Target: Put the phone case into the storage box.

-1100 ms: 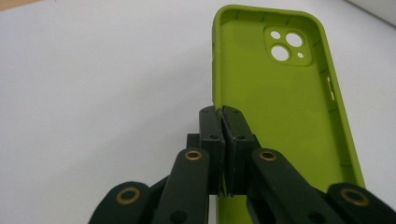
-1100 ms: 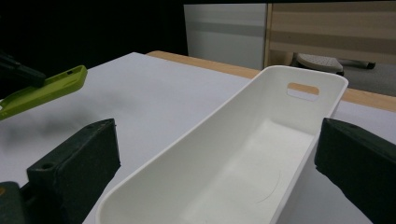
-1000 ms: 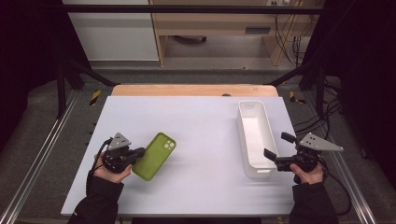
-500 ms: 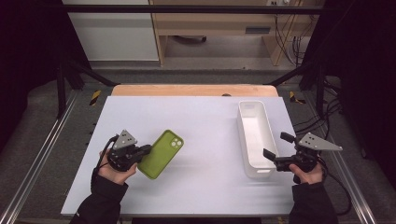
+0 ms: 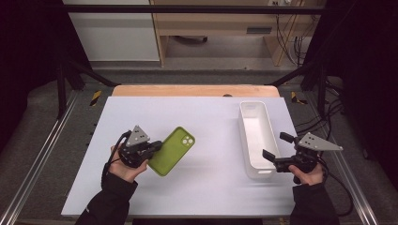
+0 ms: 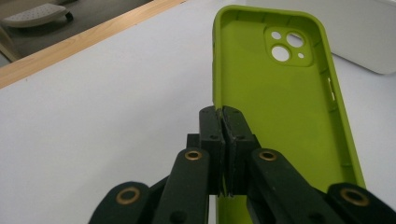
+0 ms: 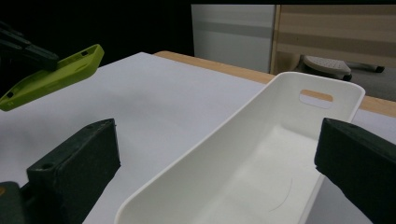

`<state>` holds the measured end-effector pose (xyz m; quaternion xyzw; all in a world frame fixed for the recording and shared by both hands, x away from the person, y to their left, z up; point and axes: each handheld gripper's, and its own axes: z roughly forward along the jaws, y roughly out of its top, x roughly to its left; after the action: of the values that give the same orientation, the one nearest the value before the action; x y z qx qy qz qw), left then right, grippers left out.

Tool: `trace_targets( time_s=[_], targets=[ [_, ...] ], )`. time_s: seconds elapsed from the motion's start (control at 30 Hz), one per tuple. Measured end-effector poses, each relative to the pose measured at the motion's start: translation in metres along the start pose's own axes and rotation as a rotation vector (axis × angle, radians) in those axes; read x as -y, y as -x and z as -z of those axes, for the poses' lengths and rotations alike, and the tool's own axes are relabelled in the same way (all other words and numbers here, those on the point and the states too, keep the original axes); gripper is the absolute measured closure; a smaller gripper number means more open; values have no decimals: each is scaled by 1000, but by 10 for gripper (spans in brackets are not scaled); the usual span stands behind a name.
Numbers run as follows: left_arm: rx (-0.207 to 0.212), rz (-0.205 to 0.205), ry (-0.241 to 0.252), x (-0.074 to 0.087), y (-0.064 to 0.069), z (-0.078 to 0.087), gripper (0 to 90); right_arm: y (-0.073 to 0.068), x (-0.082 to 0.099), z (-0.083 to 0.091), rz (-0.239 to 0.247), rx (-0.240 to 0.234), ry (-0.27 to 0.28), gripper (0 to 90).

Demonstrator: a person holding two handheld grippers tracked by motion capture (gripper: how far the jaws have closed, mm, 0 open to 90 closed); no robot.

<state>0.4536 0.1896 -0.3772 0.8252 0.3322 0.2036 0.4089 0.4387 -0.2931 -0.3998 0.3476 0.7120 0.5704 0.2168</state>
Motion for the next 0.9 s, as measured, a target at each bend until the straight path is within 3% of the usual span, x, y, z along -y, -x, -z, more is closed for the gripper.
trace_targets(
  time_s=[0.37,0.9],
  targets=[
    [19,-55,0,-13,16,-11,876,-7,-4,-5,6,-17,-14,6],
    [31,-97,4,-17,28,-16,876,-18,-8,-13,24,-40,-41,7]
  ],
)
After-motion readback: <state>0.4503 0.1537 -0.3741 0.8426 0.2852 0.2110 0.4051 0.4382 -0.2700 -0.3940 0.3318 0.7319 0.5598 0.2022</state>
